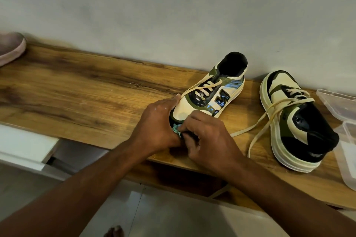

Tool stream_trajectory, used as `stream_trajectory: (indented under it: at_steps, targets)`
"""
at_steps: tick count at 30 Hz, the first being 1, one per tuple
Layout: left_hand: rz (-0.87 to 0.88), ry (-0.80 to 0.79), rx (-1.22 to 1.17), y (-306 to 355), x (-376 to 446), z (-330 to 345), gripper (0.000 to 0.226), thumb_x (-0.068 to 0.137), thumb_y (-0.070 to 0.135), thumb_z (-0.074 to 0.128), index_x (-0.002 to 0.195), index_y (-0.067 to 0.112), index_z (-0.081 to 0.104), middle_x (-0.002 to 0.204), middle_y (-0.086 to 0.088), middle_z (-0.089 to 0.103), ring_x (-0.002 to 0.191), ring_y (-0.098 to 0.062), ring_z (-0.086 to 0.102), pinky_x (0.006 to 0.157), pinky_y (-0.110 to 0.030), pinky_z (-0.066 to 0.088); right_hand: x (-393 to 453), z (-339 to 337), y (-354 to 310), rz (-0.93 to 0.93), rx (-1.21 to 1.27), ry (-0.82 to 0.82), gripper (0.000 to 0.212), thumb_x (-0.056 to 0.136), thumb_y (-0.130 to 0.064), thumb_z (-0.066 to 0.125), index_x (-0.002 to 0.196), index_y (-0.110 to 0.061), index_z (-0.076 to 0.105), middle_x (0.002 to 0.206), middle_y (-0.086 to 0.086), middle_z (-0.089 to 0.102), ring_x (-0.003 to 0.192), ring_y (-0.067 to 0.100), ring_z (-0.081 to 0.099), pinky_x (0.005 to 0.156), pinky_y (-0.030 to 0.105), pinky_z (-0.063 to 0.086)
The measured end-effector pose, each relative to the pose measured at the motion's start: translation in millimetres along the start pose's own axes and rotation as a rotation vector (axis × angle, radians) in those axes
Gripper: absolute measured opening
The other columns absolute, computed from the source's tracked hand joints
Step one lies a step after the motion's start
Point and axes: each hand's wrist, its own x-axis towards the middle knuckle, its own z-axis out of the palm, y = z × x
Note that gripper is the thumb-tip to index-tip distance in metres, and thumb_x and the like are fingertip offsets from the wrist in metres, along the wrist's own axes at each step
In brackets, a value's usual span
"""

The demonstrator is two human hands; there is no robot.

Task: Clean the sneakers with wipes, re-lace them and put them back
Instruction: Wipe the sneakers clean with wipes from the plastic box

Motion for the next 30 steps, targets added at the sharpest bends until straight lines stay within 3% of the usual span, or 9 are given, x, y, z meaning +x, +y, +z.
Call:
stream_trajectory:
  at_steps: [4,8,15,20,24,27,30]
  targets:
    - [-0.021,-0.028,0.008,-4,4,0,0.127,0.040,0.054,0.094,0.154,0.017,0.051,0.143,0.005,0.065,0.128,-0.007,0.061,0.105,-0.035,0.054,2,-15,11,0.090,-0.082,-0.061,0.011,0.080,-0.010,0.081,0.087,-0.014,0.074,0.091,-0.003,0.062,0.078,0.013,0.057,0.063,0.037,0.054]
    - [-0.024,-0.015,0.047,-3,5,1,0.133,0.035,0.062,0.089,0.155,0.017,0.050,0.145,0.006,0.064,0.129,-0.006,0.060,0.106,-0.034,0.054,5,-28,28,0.193,-0.126,0.030,0.012,0.074,-0.008,0.082,0.082,-0.016,0.078,0.083,-0.002,0.067,0.073,0.013,0.061,0.063,0.038,0.056]
    - [-0.010,-0.010,0.037,-5,3,2,0.126,0.044,0.054,0.087,0.156,0.014,0.048,0.148,0.003,0.061,0.134,-0.010,0.056,0.110,-0.037,0.050,1,-7,1,0.037,-0.015,-0.095,0.014,0.085,-0.012,0.078,0.099,-0.015,0.080,0.095,-0.002,0.066,0.083,0.012,0.061,0.070,0.034,0.055]
    - [-0.022,-0.032,0.026,-6,6,1,0.131,0.037,0.058,0.092,0.155,0.020,0.051,0.144,0.008,0.064,0.129,-0.008,0.060,0.106,-0.036,0.054,3,-23,26,0.184,-0.036,0.029,0.014,0.077,-0.010,0.084,0.088,-0.016,0.080,0.087,-0.005,0.069,0.077,0.008,0.063,0.067,0.036,0.058]
    - [-0.024,-0.007,0.043,-4,8,-1,0.132,0.035,0.057,0.095,0.154,0.021,0.052,0.147,0.008,0.062,0.131,-0.007,0.058,0.109,-0.035,0.052,4,-41,47,0.319,-0.069,0.164,0.019,0.079,-0.008,0.086,0.093,-0.020,0.082,0.086,-0.006,0.074,0.075,0.003,0.065,0.069,0.028,0.061]
    - [-0.024,-0.020,0.026,-3,8,-1,0.129,0.036,0.058,0.093,0.153,0.022,0.052,0.145,0.009,0.063,0.129,-0.006,0.059,0.107,-0.035,0.054,2,-29,34,0.291,-0.107,0.185,0.018,0.079,-0.005,0.083,0.093,-0.017,0.081,0.087,-0.004,0.073,0.076,0.006,0.065,0.070,0.029,0.060]
    - [0.005,-0.018,0.018,-5,7,1,0.124,0.043,0.046,0.099,0.154,0.017,0.051,0.144,0.006,0.064,0.127,-0.006,0.060,0.107,-0.033,0.053,0,-11,11,0.187,-0.016,0.127,0.023,0.080,-0.005,0.084,0.101,-0.014,0.080,0.095,-0.001,0.073,0.083,0.009,0.066,0.075,0.023,0.058]
